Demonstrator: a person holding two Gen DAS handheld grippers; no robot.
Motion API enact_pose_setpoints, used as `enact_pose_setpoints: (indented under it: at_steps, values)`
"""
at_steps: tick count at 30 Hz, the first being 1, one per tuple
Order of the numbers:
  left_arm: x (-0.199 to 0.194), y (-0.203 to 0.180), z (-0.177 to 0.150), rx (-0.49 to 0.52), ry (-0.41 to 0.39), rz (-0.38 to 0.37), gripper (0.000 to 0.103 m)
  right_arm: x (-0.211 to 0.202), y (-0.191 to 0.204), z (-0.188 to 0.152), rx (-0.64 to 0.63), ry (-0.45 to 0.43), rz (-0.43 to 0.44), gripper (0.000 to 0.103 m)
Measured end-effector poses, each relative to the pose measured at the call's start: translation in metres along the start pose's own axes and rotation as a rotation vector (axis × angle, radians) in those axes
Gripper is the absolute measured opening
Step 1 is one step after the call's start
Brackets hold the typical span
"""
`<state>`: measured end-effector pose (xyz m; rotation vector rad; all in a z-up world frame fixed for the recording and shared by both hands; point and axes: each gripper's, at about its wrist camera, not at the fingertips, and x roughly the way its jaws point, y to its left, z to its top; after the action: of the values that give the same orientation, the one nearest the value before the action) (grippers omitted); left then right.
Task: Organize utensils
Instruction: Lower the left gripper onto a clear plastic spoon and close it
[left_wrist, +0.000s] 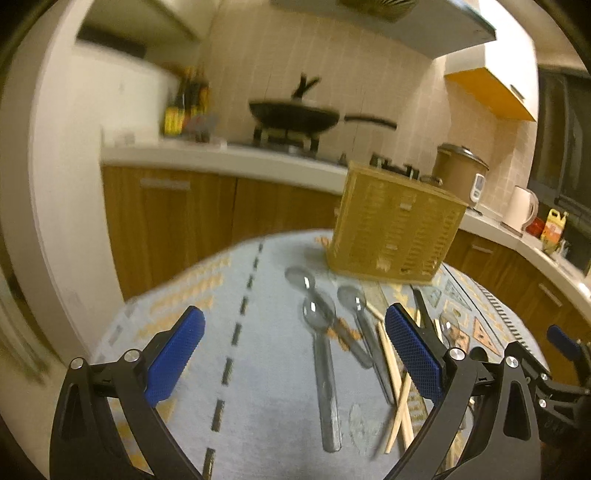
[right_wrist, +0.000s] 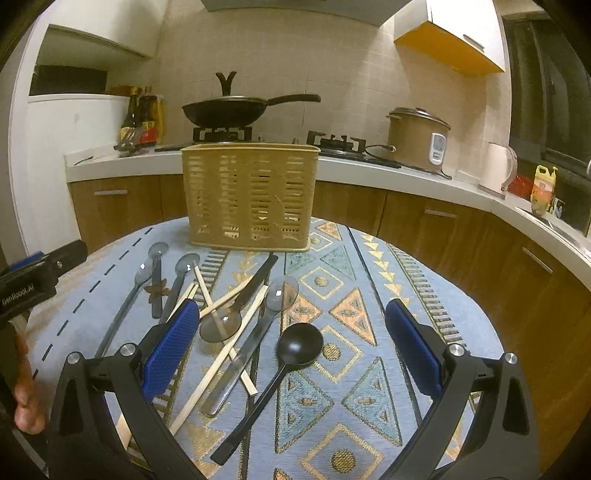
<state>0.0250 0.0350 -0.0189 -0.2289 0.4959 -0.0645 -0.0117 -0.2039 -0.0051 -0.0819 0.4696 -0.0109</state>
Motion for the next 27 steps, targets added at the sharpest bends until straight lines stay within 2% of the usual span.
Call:
enact_pose_setpoints:
  at_steps: [2, 7, 10, 13, 17, 22, 27]
  values:
    - [0.012, 0.008, 0.003, -0.013, 0.091, -0.032, 0.08, 0.007, -0.004, 0.001, 0.02, 0.041, 0.02, 0.095]
    - [0.046, 0.011, 0.016, 0.049, 0.295, -0.096, 0.075, 0.025, -0.018, 0.004, 0.092, 0.154, 0.093, 0.094]
    - [0.067, 0.008, 0.023, 0.072, 0.4, -0.162, 0.073, 0.036, -0.02, 0.009, 0.078, 0.224, 0.123, 0.083]
    - [0.093, 0.008, 0.031, 0.05, 0.481, -0.191, 0.072, 0.043, -0.021, 0.018, 0.049, 0.267, 0.143, 0.076]
    - [0.121, 0.01, 0.04, -0.002, 0.561, -0.222, 0.072, 0.058, -0.03, 0.032, 0.061, 0.348, 0.178, 0.071]
    - [0.145, 0.006, 0.049, -0.029, 0.624, -0.232, 0.072, 0.1, -0.046, 0.046, 0.142, 0.518, 0.232, 0.062]
    - [0.164, 0.001, 0.051, -0.049, 0.688, -0.248, 0.064, 0.141, -0.052, 0.045, 0.229, 0.669, 0.314, 0.053]
